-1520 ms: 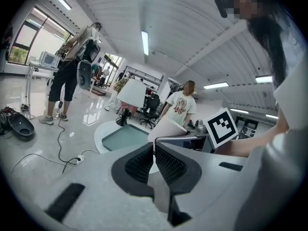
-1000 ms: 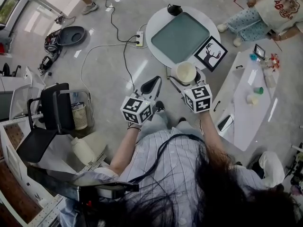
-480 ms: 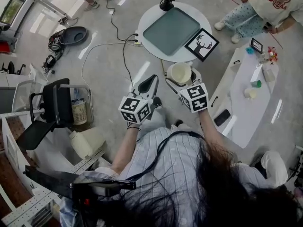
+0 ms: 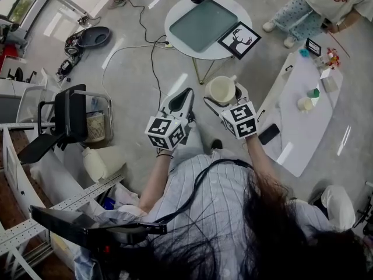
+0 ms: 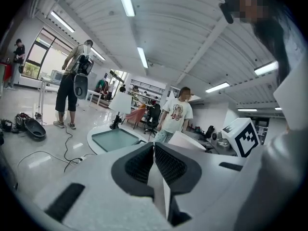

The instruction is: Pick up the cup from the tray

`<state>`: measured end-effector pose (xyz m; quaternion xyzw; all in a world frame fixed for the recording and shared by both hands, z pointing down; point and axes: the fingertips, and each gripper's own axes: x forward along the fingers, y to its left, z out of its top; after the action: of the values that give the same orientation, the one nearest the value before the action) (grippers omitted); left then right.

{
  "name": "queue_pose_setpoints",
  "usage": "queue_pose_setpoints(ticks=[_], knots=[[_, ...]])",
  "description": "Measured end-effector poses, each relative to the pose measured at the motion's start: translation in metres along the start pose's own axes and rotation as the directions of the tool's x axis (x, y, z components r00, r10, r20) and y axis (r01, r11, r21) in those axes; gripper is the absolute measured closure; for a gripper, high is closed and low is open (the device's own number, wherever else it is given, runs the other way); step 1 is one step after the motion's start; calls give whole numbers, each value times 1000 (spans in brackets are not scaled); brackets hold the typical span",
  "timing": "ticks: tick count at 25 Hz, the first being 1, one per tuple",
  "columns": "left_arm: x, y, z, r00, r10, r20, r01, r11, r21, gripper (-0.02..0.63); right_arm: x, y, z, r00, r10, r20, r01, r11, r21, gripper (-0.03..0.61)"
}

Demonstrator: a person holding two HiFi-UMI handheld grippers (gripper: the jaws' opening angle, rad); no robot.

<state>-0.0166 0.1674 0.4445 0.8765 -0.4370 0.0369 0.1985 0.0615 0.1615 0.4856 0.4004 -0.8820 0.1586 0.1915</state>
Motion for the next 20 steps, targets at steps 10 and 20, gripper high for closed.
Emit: queue_pose_setpoints(ticks=[10, 20], knots=[[-38, -60, -29, 1000, -3, 0, 3, 999, 32, 600, -72, 30, -43, 1000, 24, -8, -24, 999, 25, 172], [-64, -87, -47, 1000, -21, 0, 21, 999, 44, 600, -127, 60, -74, 1000, 16, -17, -15, 999, 31, 172]])
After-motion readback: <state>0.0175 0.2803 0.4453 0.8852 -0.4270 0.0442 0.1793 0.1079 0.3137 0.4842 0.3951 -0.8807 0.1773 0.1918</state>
